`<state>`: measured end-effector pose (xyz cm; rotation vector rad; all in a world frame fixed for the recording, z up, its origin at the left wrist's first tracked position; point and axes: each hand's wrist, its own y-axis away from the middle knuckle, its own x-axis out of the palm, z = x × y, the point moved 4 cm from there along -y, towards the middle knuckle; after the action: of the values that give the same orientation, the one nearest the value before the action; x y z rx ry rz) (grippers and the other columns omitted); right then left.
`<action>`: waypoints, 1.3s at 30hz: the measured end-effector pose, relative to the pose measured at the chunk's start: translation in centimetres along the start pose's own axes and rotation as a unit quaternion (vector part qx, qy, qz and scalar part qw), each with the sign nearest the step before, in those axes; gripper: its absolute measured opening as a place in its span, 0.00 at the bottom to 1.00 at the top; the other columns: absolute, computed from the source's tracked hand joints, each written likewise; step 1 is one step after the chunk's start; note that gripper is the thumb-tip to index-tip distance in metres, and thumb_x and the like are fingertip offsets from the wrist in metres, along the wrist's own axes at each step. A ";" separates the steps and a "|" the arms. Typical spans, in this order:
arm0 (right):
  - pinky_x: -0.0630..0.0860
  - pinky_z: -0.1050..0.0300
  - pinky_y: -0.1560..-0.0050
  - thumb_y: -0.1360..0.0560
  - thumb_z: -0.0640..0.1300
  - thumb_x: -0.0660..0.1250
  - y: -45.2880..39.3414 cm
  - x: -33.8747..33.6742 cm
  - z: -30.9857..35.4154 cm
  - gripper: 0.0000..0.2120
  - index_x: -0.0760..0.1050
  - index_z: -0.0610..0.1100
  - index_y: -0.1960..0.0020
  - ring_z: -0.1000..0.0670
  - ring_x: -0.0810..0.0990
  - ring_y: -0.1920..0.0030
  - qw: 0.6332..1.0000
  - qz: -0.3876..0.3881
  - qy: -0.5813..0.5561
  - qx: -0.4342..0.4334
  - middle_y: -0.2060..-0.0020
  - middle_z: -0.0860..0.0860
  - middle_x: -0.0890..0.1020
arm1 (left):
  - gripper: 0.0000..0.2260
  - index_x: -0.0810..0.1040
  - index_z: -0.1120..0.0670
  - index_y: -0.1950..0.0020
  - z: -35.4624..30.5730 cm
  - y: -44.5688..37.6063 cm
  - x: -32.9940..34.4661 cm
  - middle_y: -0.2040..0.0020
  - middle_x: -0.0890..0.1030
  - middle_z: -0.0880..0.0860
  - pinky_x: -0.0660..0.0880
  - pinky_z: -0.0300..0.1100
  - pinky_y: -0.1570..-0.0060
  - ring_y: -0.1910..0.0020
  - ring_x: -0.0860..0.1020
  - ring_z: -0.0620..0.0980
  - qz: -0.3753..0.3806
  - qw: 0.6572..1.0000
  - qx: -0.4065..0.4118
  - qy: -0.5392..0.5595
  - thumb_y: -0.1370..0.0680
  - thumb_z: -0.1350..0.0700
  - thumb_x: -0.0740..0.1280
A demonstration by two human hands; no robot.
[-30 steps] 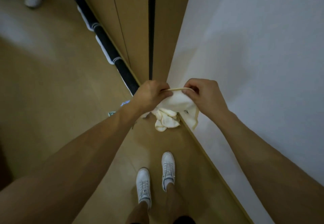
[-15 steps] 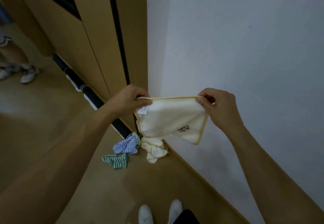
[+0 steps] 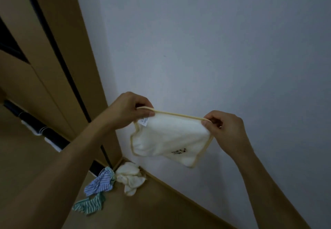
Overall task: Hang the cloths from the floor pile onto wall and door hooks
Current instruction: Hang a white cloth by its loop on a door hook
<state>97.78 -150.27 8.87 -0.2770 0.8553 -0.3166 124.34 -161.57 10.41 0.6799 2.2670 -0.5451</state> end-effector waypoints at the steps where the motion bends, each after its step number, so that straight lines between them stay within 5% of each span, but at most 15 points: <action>1: 0.70 0.71 0.64 0.28 0.42 0.70 0.6 -1.2 -0.6 0.06 0.79 0.51 0.62 0.60 0.78 0.63 1.000 -0.010 0.009 0.007 0.68 0.59 0.80 | 0.02 0.85 0.49 0.54 -0.9 -0.5 0.8 0.62 0.83 0.41 0.74 0.30 0.65 0.61 0.81 0.40 0.012 1.000 0.008 0.002 0.26 0.52 0.73; 8: 0.69 0.73 0.64 0.28 0.42 0.70 6.0 -8.5 -3.9 0.06 0.79 0.51 0.62 0.61 0.78 0.63 0.990 -0.086 0.058 0.097 0.68 0.59 0.80 | 0.05 0.83 0.47 0.56 -7.6 -4.2 6.5 0.61 0.83 0.44 0.76 0.37 0.60 0.61 0.80 0.41 0.053 0.995 0.088 0.021 0.27 0.57 0.73; 14: 0.69 0.73 0.65 0.29 0.42 0.71 11.2 -12.8 -5.3 0.06 0.78 0.50 0.63 0.61 0.77 0.66 0.957 -0.146 0.132 0.215 0.69 0.58 0.80 | 0.04 0.83 0.46 0.58 -14.4 -7.0 10.9 0.62 0.83 0.41 0.73 0.30 0.63 0.61 0.80 0.39 0.113 0.973 0.192 0.067 0.27 0.56 0.72; 27: 0.67 0.69 0.69 0.28 0.44 0.72 21.4 -14.8 -4.0 0.07 0.76 0.51 0.63 0.59 0.75 0.67 0.877 -0.183 0.189 0.402 0.70 0.56 0.78 | 0.02 0.85 0.49 0.58 -25.5 -6.5 20.5 0.62 0.83 0.42 0.73 0.34 0.60 0.60 0.81 0.40 0.301 0.872 0.372 0.102 0.26 0.54 0.72; 32: 0.68 0.63 0.66 0.29 0.42 0.70 27.3 -16.4 -3.3 0.07 0.74 0.50 0.63 0.54 0.76 0.64 0.827 -0.225 0.216 0.469 0.68 0.56 0.77 | 0.04 0.84 0.49 0.58 -29.0 -4.7 24.2 0.62 0.83 0.42 0.71 0.29 0.61 0.60 0.80 0.37 0.350 0.836 0.406 0.118 0.25 0.56 0.71; 39: 0.66 0.69 0.70 0.26 0.40 0.70 37.1 -21.0 -1.9 0.05 0.81 0.46 0.60 0.58 0.72 0.71 0.788 -0.377 0.150 0.463 0.72 0.53 0.77 | 0.03 0.84 0.49 0.57 -36.2 -0.7 29.9 0.60 0.83 0.43 0.75 0.35 0.58 0.59 0.80 0.40 0.384 0.795 0.450 0.132 0.25 0.56 0.71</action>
<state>89.38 -108.44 8.80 0.3952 0.7673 -1.5172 87.30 -132.82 13.21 2.1255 1.5916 -1.1438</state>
